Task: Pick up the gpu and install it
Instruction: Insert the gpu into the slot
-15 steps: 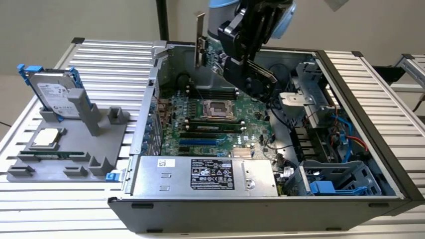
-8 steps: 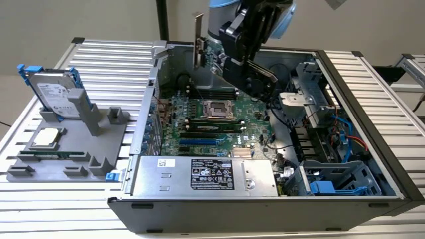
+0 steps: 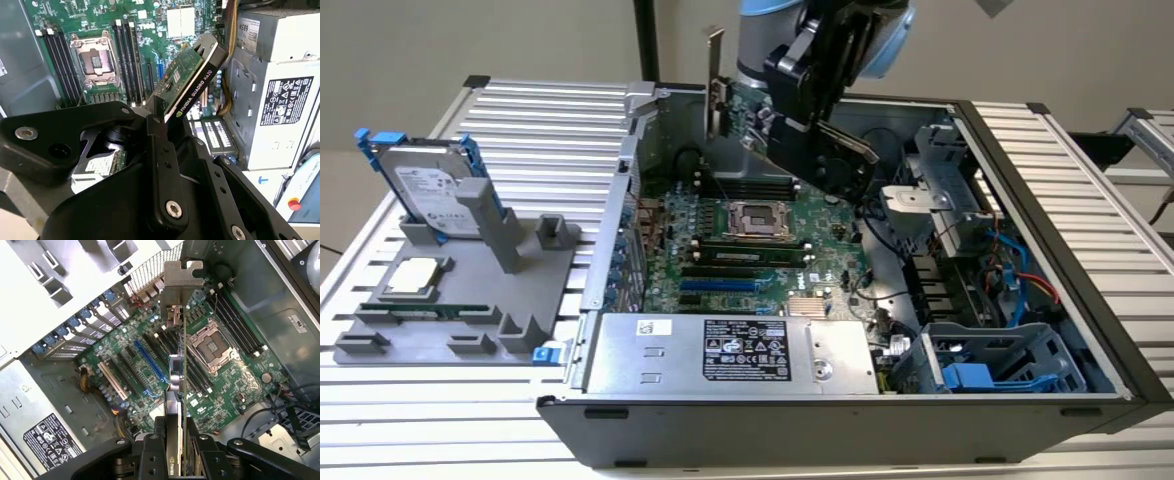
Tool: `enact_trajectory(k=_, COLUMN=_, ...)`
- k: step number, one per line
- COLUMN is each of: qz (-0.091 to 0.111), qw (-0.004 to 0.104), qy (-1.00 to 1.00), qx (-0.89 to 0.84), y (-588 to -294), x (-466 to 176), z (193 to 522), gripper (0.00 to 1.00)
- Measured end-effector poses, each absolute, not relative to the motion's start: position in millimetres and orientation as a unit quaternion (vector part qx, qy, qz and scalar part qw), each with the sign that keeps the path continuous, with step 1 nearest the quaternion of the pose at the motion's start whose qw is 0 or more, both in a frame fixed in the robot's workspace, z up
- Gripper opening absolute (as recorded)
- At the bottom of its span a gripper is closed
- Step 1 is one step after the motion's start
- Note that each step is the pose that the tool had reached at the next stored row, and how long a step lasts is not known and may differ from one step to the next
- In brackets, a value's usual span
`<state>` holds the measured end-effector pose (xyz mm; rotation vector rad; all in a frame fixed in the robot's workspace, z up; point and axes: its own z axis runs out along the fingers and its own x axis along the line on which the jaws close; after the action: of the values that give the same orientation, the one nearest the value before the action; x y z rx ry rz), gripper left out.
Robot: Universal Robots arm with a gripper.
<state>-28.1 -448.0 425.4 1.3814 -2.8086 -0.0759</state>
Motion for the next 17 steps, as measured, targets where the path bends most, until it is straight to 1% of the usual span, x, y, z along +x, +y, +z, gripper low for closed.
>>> enact_trajectory(k=17, qz=-0.024, qw=0.007, qy=-0.871, qx=0.490, y=-448.0, x=-28.1, z=425.4, gripper=0.00)
